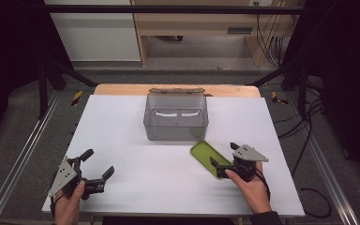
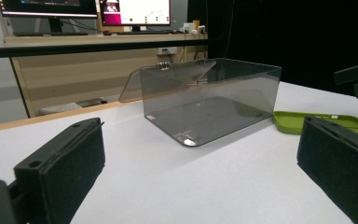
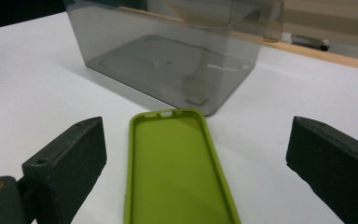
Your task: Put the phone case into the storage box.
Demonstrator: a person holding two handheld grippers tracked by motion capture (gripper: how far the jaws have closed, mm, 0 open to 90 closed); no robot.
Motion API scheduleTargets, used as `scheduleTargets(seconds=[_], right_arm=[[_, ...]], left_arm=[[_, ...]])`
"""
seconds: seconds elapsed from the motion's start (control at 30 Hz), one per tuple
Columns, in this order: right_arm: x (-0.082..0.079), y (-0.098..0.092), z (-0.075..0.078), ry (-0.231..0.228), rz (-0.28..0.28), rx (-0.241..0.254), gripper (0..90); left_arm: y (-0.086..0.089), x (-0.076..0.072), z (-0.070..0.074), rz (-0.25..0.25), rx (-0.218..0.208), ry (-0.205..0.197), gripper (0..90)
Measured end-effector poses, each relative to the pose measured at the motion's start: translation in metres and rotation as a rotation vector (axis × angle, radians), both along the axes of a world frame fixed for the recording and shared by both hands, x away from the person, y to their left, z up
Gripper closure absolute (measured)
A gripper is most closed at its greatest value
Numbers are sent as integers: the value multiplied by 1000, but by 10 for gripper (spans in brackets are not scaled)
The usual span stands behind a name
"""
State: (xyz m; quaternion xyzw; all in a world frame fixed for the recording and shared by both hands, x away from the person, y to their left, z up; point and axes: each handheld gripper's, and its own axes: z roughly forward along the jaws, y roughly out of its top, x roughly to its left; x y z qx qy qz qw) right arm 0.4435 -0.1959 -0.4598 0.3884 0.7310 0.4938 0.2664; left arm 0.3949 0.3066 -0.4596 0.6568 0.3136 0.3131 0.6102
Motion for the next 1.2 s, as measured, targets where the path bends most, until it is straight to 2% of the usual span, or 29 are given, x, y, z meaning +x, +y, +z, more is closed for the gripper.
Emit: scheduleTargets(seconds=[0.2,0.37,0.5,0.7,0.8,1.0,1.2], right_arm=[[11,20,8,31,40,-58,61],[18,32,4,101,80,-121,89],[22,38,2,145,75,-186,137],[27,40,3,173,90,-196,188],[29,41,3,181,95,-206,247],[35,42,2,183,79,-234,464],[43,48,2,214,99,-236,673]], left_arm=[[-1,-1,0,-3,9,-1,5],[-2,-1,1,-7,15,-5,5],[-2,-1,2,-6,13,-6,5],[-1,-1,1,-8,12,-5,5],[-2,-1,2,-10,14,-5,6],[-2,0,1,-8,12,-2,7],[-1,0,1,-7,11,-2,7]])
